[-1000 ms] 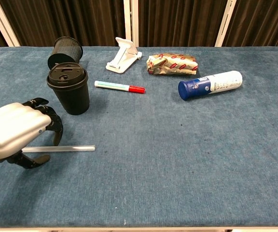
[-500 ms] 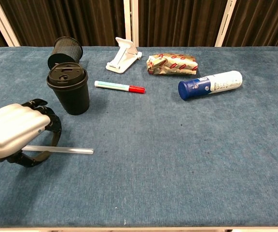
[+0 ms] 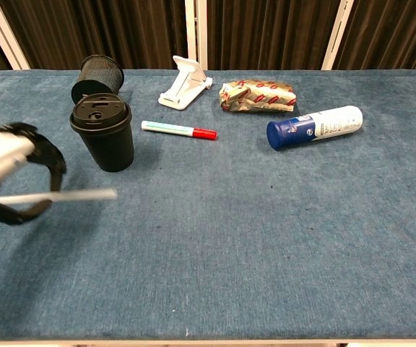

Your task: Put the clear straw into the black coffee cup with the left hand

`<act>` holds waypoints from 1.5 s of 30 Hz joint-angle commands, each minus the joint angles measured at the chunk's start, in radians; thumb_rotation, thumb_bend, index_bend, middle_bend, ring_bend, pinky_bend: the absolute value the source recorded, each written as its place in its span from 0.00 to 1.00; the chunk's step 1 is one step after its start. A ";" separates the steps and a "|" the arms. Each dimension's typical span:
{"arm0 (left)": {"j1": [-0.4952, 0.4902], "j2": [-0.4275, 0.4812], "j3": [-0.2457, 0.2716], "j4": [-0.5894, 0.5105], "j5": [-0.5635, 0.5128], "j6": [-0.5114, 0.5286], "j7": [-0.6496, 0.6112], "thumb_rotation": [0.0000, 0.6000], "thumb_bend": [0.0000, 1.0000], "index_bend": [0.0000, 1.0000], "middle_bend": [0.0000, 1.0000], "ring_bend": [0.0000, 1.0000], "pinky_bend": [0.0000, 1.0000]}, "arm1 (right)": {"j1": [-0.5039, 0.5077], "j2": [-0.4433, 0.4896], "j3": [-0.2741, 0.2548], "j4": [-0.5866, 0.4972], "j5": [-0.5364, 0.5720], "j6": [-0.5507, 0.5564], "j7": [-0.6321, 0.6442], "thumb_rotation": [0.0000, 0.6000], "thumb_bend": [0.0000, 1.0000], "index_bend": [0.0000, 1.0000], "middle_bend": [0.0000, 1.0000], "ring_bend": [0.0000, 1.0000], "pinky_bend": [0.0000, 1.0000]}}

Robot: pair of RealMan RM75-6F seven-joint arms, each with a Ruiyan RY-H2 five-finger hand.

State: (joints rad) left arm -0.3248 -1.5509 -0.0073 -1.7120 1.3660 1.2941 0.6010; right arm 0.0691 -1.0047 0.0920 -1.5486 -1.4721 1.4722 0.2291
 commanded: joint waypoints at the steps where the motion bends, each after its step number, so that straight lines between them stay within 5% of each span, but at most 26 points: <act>1: 0.049 0.119 -0.027 -0.088 0.061 0.096 -0.224 1.00 0.37 0.55 0.31 0.15 0.00 | 0.003 -0.003 -0.004 0.000 -0.001 -0.009 -0.004 1.00 0.13 0.00 0.07 0.00 0.02; 9: 0.043 0.187 -0.166 -0.104 0.065 0.156 -0.637 1.00 0.38 0.55 0.31 0.15 0.00 | 0.032 -0.024 -0.032 -0.001 -0.027 -0.072 -0.065 1.00 0.13 0.00 0.07 0.00 0.02; 19: -0.075 0.120 -0.293 -0.047 -0.012 0.018 -0.971 1.00 0.38 0.55 0.34 0.20 0.15 | 0.033 -0.037 -0.040 -0.005 -0.016 -0.083 -0.110 1.00 0.13 0.00 0.07 0.00 0.02; 26: -0.144 0.009 -0.361 0.020 -0.090 -0.055 -1.181 1.00 0.37 0.55 0.34 0.16 0.08 | 0.031 -0.033 -0.043 -0.012 -0.008 -0.086 -0.134 1.00 0.13 0.00 0.07 0.00 0.02; 36: -0.190 -0.142 -0.342 0.152 -0.085 -0.043 -1.187 1.00 0.38 0.55 0.33 0.14 0.05 | 0.041 -0.039 -0.044 -0.016 0.008 -0.110 -0.170 1.00 0.13 0.00 0.07 0.00 0.02; 45: -0.182 -0.167 -0.327 0.198 -0.078 -0.031 -1.198 1.00 0.38 0.55 0.33 0.14 0.04 | 0.042 -0.039 -0.045 -0.018 0.011 -0.112 -0.165 1.00 0.13 0.00 0.07 0.00 0.02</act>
State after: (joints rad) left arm -0.5078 -1.7199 -0.3350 -1.5142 1.2872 1.2630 -0.5956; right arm 0.1107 -1.0433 0.0473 -1.5667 -1.4612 1.3605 0.0641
